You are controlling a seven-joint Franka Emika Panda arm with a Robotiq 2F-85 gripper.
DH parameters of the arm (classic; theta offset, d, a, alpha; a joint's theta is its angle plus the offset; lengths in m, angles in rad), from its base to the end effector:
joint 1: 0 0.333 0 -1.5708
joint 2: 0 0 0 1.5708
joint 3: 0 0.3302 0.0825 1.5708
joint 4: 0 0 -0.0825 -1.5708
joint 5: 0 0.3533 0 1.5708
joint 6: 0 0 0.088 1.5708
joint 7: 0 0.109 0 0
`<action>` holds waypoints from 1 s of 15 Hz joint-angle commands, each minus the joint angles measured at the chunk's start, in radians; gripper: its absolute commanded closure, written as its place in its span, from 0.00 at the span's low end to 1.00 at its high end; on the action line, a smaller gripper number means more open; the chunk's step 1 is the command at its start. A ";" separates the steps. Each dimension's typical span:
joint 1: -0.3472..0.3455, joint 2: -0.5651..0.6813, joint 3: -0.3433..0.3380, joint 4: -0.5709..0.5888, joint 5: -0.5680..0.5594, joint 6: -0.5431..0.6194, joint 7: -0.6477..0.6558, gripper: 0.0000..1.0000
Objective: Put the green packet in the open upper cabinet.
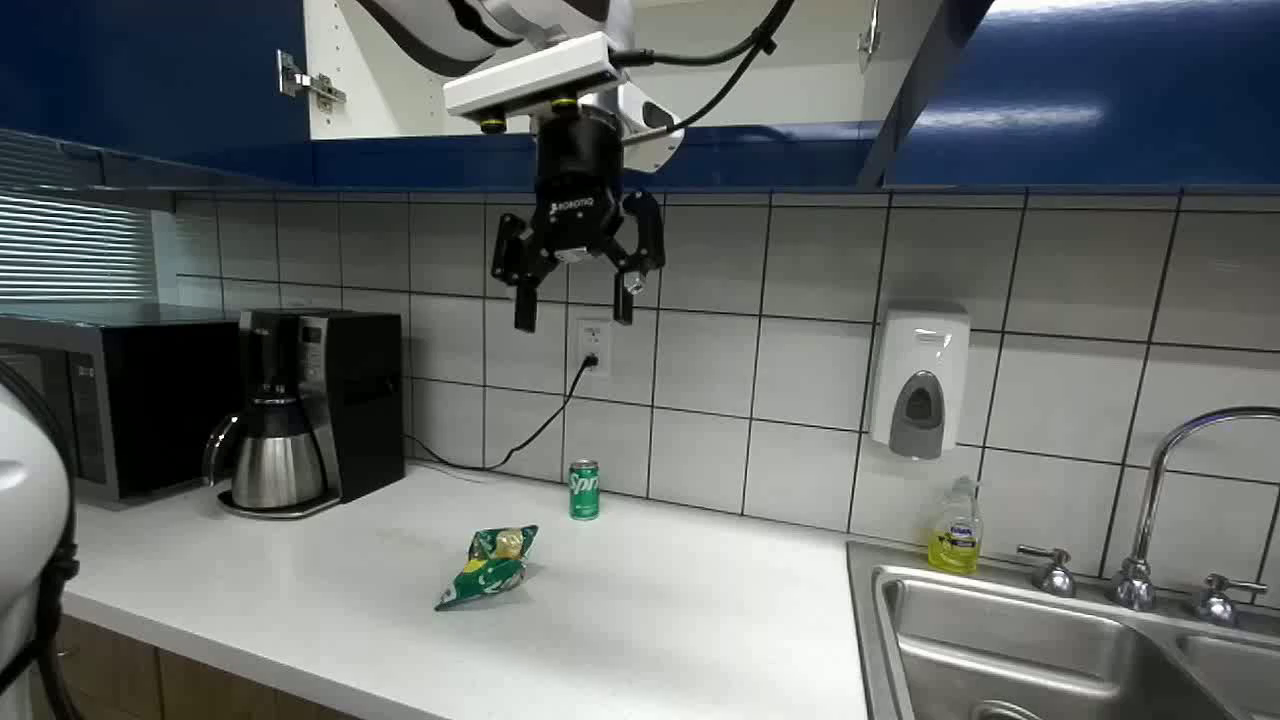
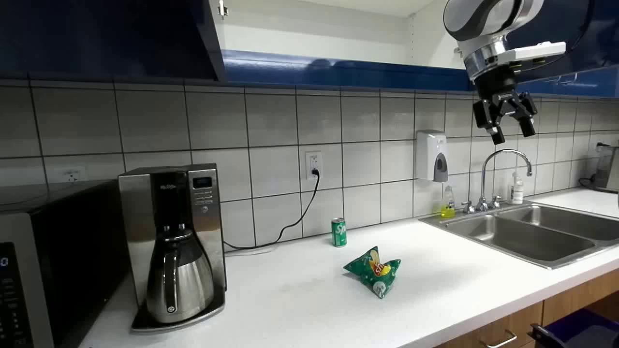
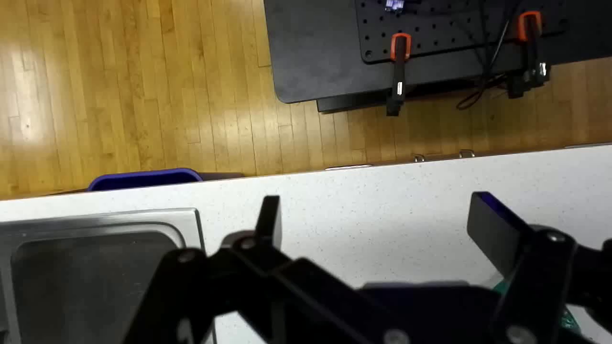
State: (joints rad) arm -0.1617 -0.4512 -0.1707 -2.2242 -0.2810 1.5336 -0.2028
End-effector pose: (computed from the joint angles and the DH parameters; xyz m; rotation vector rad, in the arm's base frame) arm 0.3225 -0.1550 0.5486 2.9708 -0.1182 -0.4303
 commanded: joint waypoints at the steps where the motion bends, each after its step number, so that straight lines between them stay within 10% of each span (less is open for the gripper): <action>1: 0.010 0.000 -0.008 0.002 -0.002 -0.003 0.003 0.00; 15: 0.160 -0.029 0.095 -0.128 0.096 0.205 0.012 0.00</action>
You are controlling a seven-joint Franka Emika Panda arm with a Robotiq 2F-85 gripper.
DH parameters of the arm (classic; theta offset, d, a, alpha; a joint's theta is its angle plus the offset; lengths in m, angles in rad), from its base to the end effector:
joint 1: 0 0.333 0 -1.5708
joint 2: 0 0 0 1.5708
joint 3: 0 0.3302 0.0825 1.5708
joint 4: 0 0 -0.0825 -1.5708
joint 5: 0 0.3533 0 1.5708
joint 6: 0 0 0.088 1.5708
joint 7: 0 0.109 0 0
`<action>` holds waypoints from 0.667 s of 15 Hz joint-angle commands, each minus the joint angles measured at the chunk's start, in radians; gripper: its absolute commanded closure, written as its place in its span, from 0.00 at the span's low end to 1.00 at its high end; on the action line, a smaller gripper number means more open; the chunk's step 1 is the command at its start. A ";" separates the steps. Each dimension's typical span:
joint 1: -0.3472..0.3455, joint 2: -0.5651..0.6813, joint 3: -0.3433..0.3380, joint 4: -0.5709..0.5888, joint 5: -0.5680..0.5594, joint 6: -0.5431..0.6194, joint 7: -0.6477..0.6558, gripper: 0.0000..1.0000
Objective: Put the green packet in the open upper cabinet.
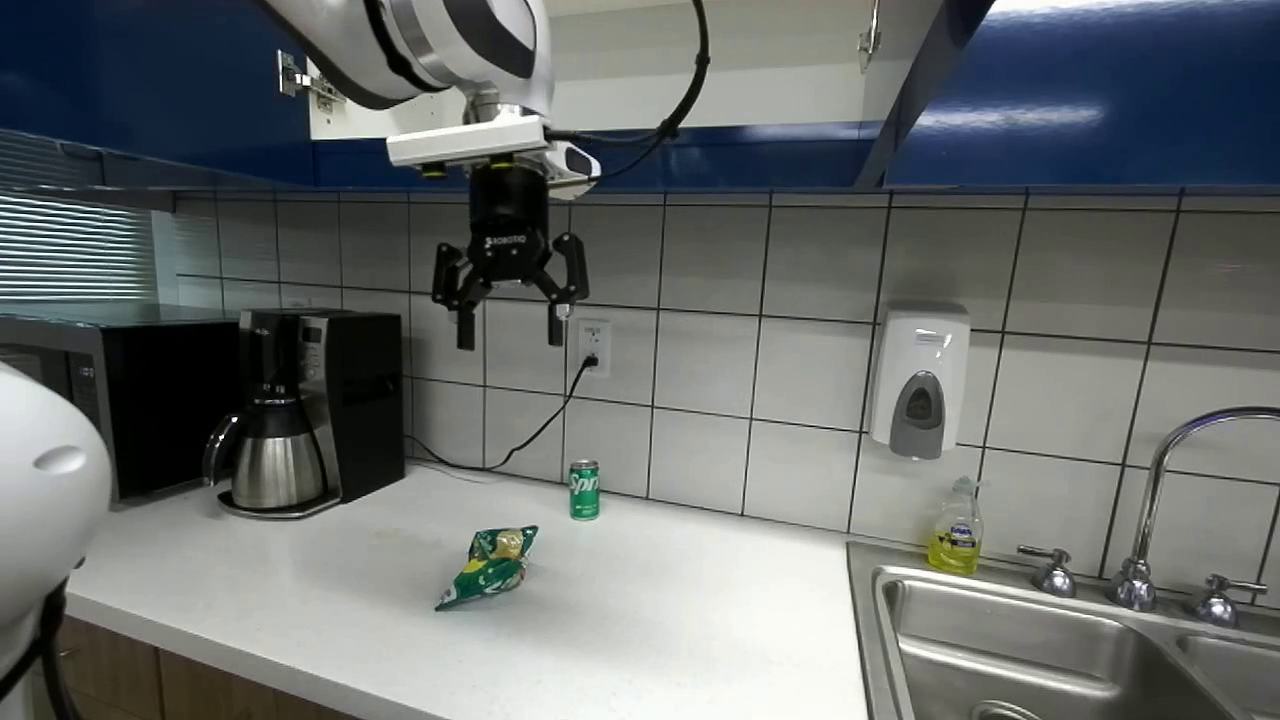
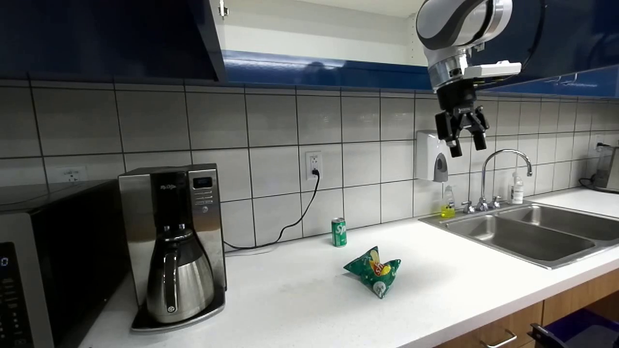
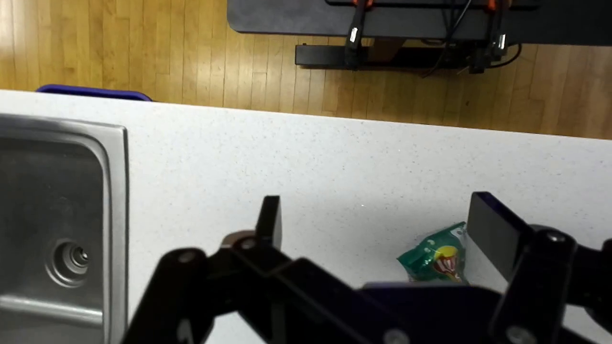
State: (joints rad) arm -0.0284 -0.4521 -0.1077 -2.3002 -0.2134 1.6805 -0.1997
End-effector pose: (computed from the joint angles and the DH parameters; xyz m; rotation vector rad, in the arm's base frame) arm 0.3554 -0.0751 0.5267 2.9891 0.1793 -0.2891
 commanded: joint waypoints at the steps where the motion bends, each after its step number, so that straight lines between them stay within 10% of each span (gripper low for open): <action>1: 0.039 -0.028 0.041 -0.068 0.042 0.079 0.009 0.00; 10: 0.076 0.032 0.066 -0.173 0.077 0.334 -0.002 0.00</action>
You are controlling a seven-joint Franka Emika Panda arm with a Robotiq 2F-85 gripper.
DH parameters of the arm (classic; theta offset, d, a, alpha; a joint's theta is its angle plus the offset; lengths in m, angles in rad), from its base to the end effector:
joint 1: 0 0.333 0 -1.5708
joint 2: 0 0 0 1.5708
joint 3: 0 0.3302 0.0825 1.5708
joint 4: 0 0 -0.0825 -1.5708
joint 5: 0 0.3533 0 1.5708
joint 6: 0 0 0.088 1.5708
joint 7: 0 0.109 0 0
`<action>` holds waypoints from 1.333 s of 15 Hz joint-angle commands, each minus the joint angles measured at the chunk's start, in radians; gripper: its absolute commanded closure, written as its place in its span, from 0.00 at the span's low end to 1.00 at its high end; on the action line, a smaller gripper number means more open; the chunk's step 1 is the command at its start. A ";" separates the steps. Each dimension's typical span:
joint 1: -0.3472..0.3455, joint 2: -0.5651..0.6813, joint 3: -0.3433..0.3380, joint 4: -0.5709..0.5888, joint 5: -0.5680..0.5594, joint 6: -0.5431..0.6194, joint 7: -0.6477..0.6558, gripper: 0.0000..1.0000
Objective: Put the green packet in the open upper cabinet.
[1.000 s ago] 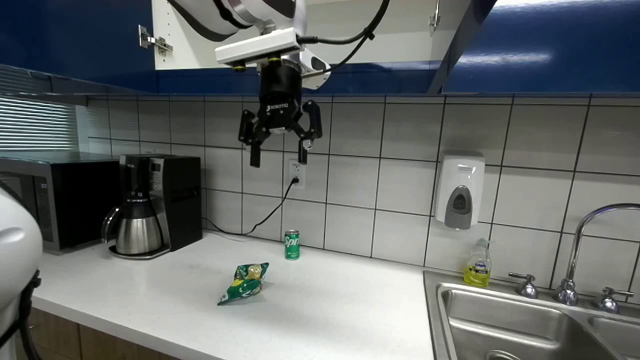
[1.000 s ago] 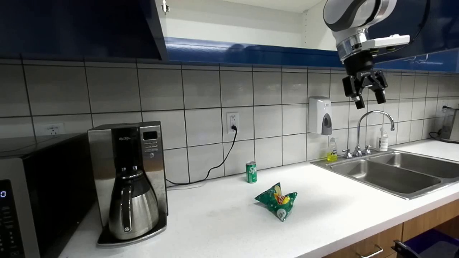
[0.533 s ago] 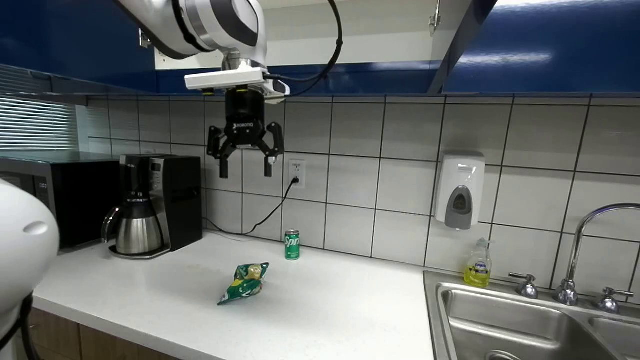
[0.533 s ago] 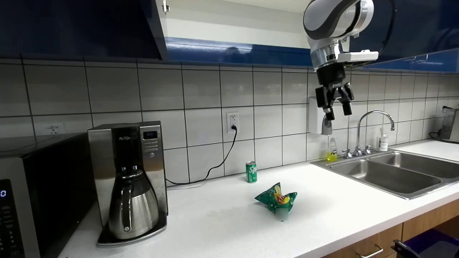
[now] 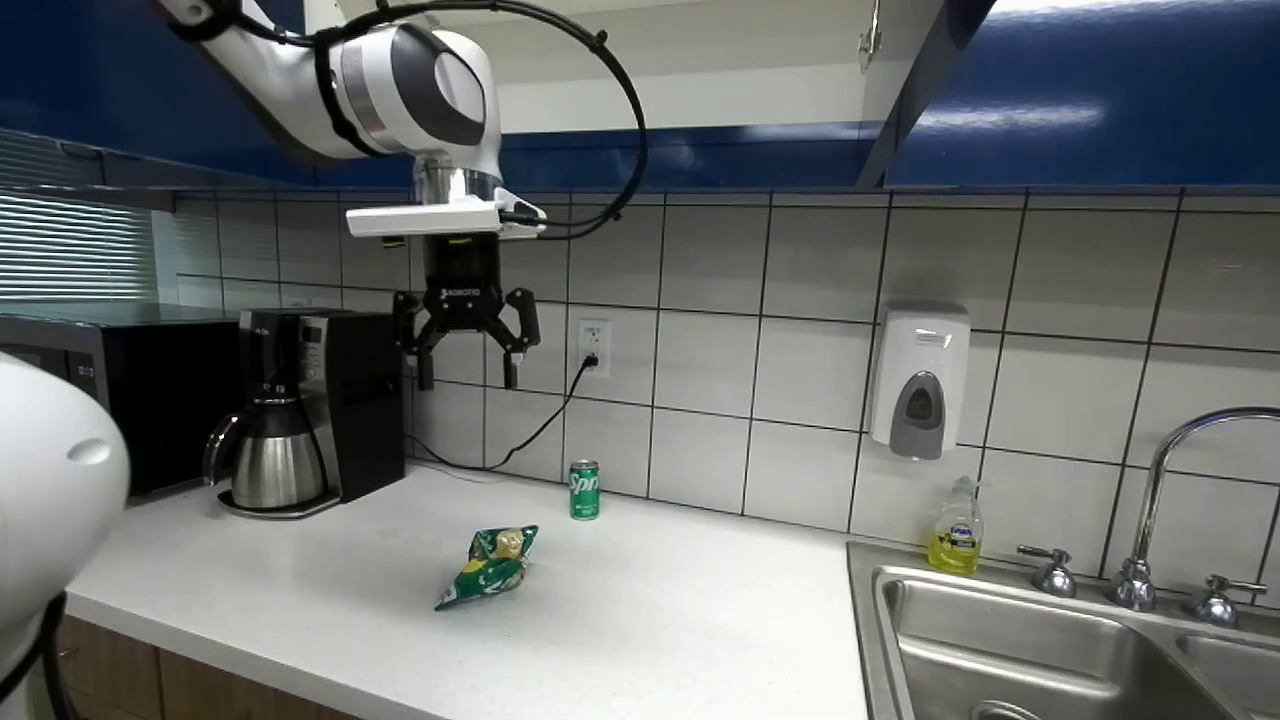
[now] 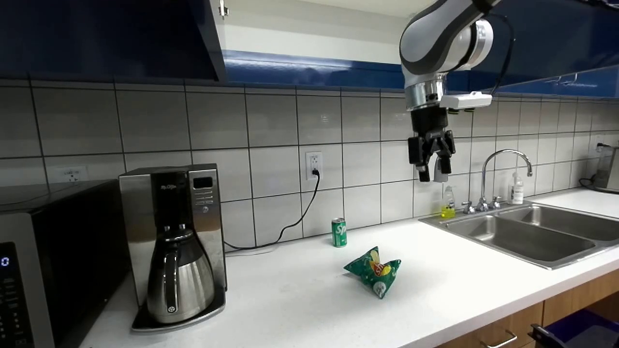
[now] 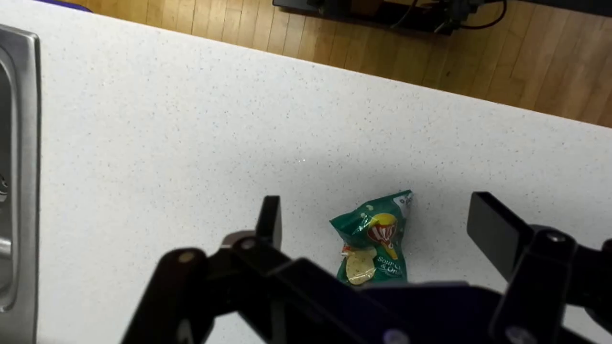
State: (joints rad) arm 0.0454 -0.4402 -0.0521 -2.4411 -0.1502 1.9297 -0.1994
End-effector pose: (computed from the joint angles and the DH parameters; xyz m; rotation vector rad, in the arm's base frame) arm 0.3699 -0.0145 0.4798 3.0054 0.3873 -0.1248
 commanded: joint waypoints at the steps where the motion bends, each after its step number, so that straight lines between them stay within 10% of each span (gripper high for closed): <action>1: 0.004 0.039 0.013 -0.041 0.010 0.117 -0.003 0.00; 9: 0.013 0.207 0.048 -0.066 -0.001 0.320 0.012 0.00; 20: 0.006 0.247 0.053 -0.058 0.002 0.319 -0.002 0.00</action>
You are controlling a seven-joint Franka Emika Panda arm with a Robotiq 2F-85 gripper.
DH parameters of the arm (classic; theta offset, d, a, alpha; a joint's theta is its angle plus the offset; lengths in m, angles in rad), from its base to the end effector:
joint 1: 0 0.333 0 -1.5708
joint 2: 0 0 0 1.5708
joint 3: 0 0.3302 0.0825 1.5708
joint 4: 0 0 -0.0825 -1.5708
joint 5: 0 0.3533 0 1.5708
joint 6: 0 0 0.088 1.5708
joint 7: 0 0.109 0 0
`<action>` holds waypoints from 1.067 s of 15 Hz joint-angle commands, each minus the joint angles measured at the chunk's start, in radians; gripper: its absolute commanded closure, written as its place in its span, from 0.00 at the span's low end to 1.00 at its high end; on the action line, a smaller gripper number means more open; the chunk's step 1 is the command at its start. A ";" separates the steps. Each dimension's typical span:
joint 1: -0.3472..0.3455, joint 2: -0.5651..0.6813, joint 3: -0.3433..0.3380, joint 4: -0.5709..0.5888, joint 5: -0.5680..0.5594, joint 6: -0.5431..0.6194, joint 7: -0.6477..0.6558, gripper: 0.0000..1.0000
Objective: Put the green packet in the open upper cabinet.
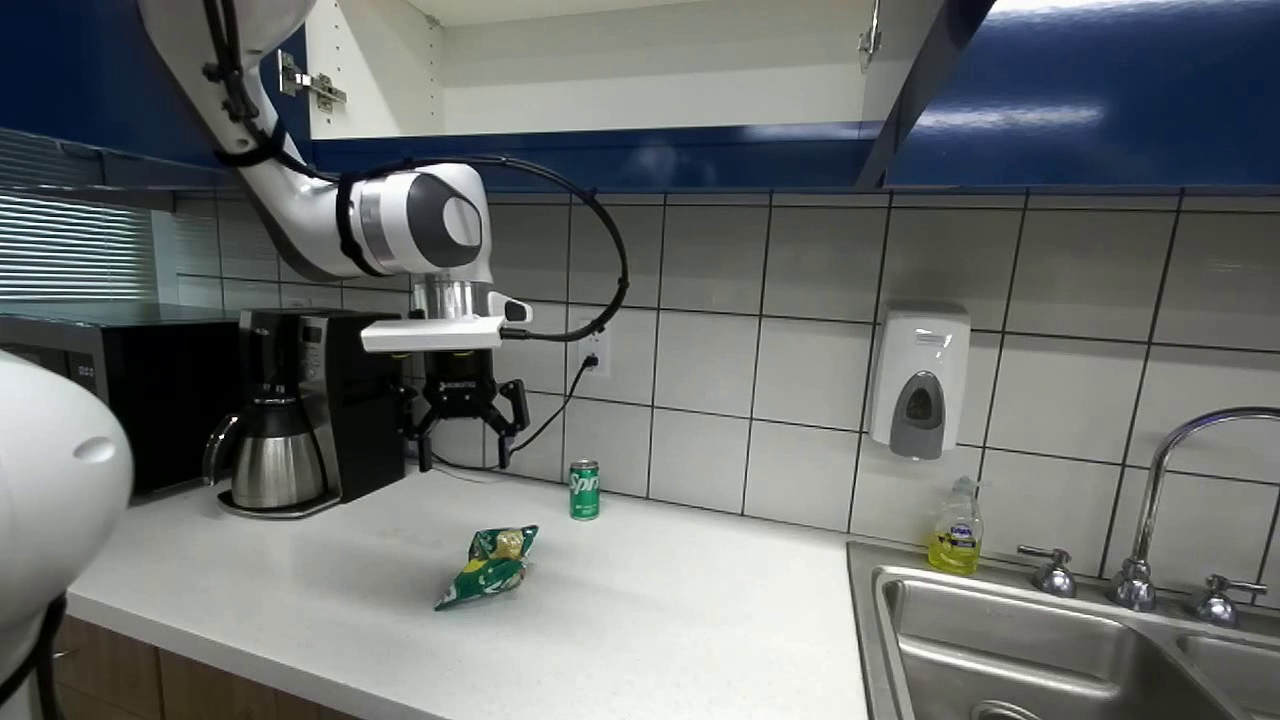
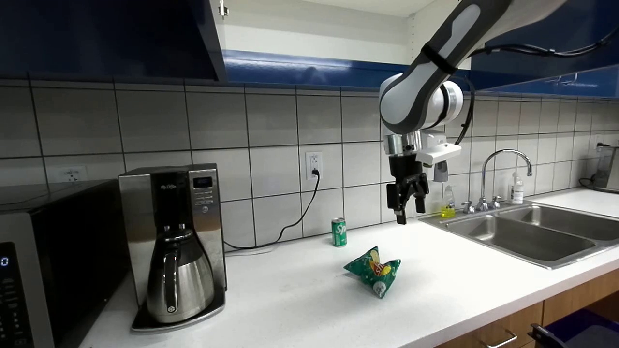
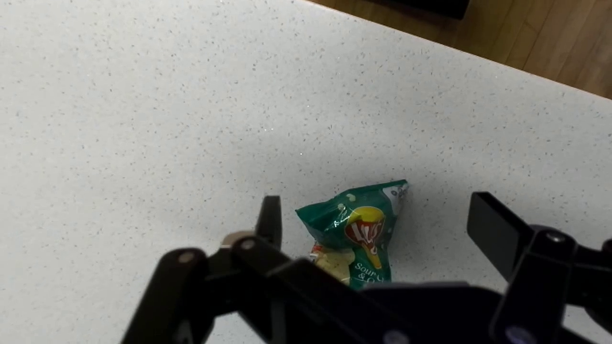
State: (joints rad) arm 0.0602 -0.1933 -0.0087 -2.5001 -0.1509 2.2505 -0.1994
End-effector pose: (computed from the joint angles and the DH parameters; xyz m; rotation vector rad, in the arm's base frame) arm 0.4164 0.0170 0.3833 2.9854 0.5269 -0.0976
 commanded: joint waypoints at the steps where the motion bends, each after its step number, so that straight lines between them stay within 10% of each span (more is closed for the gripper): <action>1: -0.009 0.000 0.009 0.001 0.002 -0.001 -0.002 0.00; 16: -0.021 0.312 0.010 0.137 -0.026 0.225 0.006 0.00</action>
State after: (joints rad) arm 0.0488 0.0375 -0.0115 -2.4188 -0.1543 2.4493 -0.1994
